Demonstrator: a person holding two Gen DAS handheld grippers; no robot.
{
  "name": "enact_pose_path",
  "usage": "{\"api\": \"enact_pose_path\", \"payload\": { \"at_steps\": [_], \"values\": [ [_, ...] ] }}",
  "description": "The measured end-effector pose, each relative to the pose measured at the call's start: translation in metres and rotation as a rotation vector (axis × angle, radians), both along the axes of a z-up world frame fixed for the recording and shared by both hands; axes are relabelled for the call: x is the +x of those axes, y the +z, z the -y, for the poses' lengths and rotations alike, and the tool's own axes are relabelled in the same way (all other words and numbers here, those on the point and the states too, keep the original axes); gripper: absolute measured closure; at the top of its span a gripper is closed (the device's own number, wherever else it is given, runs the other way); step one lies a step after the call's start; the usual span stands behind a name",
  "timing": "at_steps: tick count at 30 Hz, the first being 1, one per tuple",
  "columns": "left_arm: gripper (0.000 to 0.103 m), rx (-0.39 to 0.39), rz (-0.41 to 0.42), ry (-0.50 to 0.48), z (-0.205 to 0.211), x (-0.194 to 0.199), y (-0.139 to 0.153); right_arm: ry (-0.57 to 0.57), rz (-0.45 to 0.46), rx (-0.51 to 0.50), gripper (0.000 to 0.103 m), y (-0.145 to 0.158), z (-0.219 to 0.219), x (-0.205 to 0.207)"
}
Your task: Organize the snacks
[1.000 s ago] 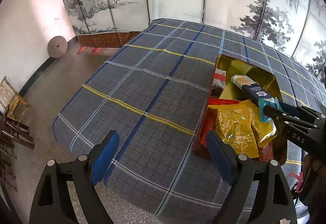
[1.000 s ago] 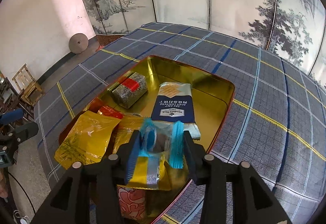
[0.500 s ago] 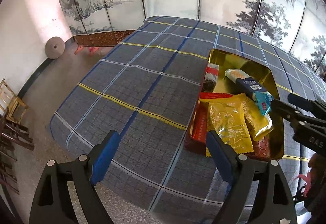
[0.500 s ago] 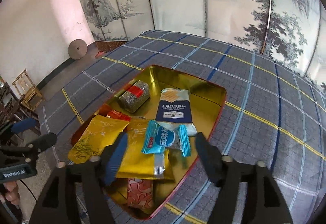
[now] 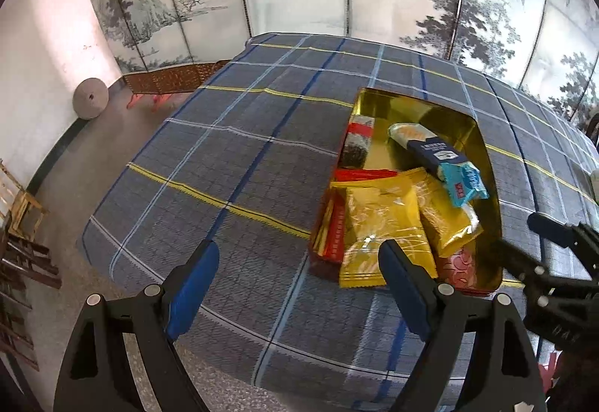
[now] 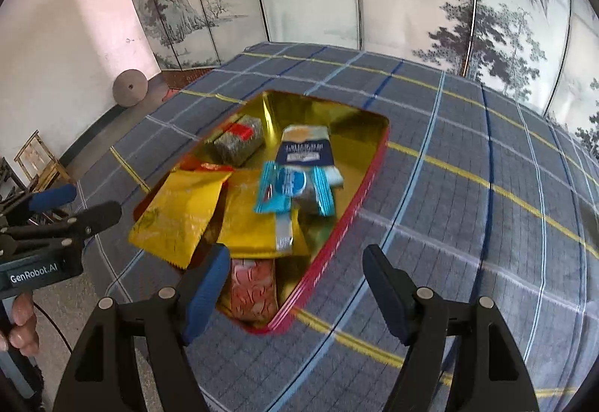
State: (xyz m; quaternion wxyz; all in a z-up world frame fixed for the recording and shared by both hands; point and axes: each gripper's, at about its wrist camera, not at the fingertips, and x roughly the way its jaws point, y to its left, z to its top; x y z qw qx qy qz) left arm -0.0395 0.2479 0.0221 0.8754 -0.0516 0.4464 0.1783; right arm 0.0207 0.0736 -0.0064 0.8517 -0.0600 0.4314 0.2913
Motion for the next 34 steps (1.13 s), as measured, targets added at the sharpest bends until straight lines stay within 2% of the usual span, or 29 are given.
{"api": "enact_pose_path", "payload": {
  "at_steps": [3, 7, 34],
  "values": [
    [0.018, 0.004, -0.004, -0.015, 0.007, 0.003, 0.000, -0.005, -0.024, 0.012, 0.028, -0.001, 0.003, -0.003],
    [0.018, 0.007, 0.000, -0.027, 0.013, 0.005, 0.002, -0.005, 0.002, -0.013, 0.027, -0.002, 0.004, -0.008],
    [0.018, -0.003, 0.008, -0.064, 0.023, 0.009, 0.005, 0.028, -0.001, -0.041, 0.027, -0.008, 0.000, -0.015]
  ]
}}
